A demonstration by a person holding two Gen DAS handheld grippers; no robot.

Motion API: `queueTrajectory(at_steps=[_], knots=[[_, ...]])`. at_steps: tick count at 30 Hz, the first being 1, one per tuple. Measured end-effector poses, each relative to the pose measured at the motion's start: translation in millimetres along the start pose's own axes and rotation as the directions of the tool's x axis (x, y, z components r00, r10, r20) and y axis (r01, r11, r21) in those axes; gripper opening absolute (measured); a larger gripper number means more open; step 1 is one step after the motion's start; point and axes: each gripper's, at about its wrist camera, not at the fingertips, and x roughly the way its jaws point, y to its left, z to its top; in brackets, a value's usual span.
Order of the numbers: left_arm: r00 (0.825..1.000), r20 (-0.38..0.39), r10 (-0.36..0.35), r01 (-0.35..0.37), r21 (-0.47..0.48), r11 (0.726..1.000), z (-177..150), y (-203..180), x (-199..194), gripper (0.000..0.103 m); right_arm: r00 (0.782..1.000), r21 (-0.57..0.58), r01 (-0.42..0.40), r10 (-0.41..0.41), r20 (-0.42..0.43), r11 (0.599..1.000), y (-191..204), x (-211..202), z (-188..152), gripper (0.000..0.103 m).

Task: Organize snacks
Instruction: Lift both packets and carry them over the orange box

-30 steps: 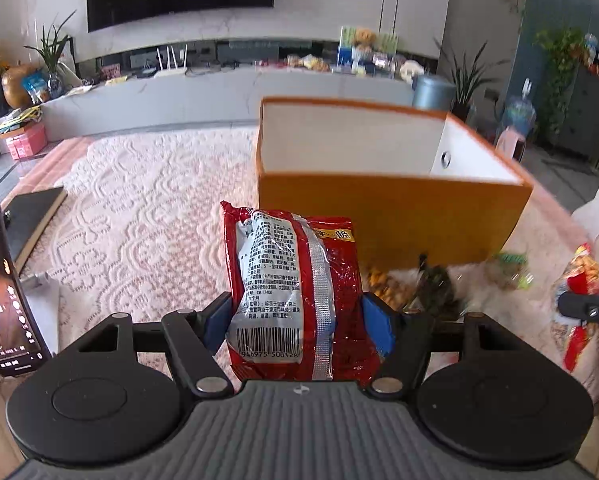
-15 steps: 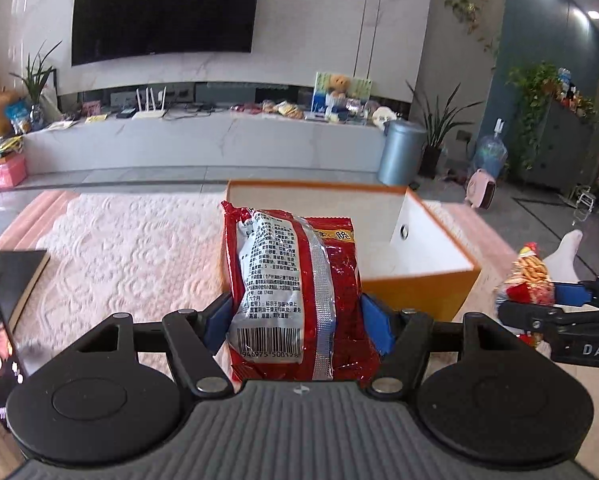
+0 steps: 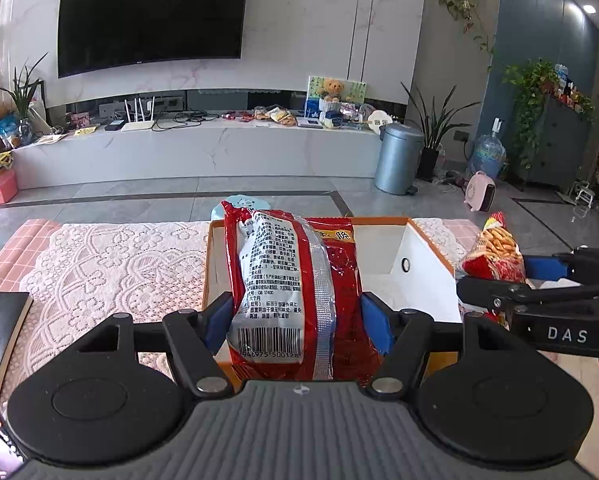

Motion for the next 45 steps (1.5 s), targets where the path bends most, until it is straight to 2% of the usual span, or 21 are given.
queueTrajectory(at_steps=[5,15,21,25,28,33,38,45], knots=[[0.999,-0.031,0.033,-0.032,0.014,0.999,5.3,2.7,19.7,0.077,0.999,-0.001,0.022,-0.022,-0.039,1.0,-4.2,34.3,11.7,0.063],[0.986,-0.142,0.086,-0.075,0.079,0.994,5.1,8.4,66.2,0.077,0.982,-0.004,0.022,-0.023,-0.186,1.0,-5.7,115.0,11.7,0.062],[0.973,-0.204,0.11,-0.08,0.146,0.986,1.6,6.2,91.3,0.077,0.951,0.015,-0.014,0.018,-0.309,1.0,-9.1,158.3,9.8,0.062],[0.964,-0.219,0.152,-0.106,0.209,0.972,-1.6,-1.6,100.0,0.077,0.92,0.047,-0.046,0.061,-0.388,0.998,-10.5,181.7,4.1,0.062],[0.956,-0.24,0.167,-0.108,0.24,0.965,-3.0,-3.8,105.9,0.077,0.901,0.06,-0.064,0.084,-0.426,0.996,-9.3,191.7,1.1,0.062],[0.945,-0.26,0.199,-0.124,0.28,0.952,-4.8,-7.0,112.1,0.078,0.882,0.041,-0.075,0.085,-0.463,0.996,-3.0,204.8,1.7,0.062],[0.933,-0.294,0.209,-0.122,0.29,0.949,-5.2,-8.7,116.7,0.078,0.877,0.031,-0.07,0.076,-0.475,0.997,2.8,209.9,-0.1,0.062],[0.934,-0.292,0.206,-0.125,0.276,0.953,-1.0,-4.5,115.7,0.086,0.87,0.028,-0.064,0.07,-0.488,0.998,2.2,213.5,-1.3,0.063]])
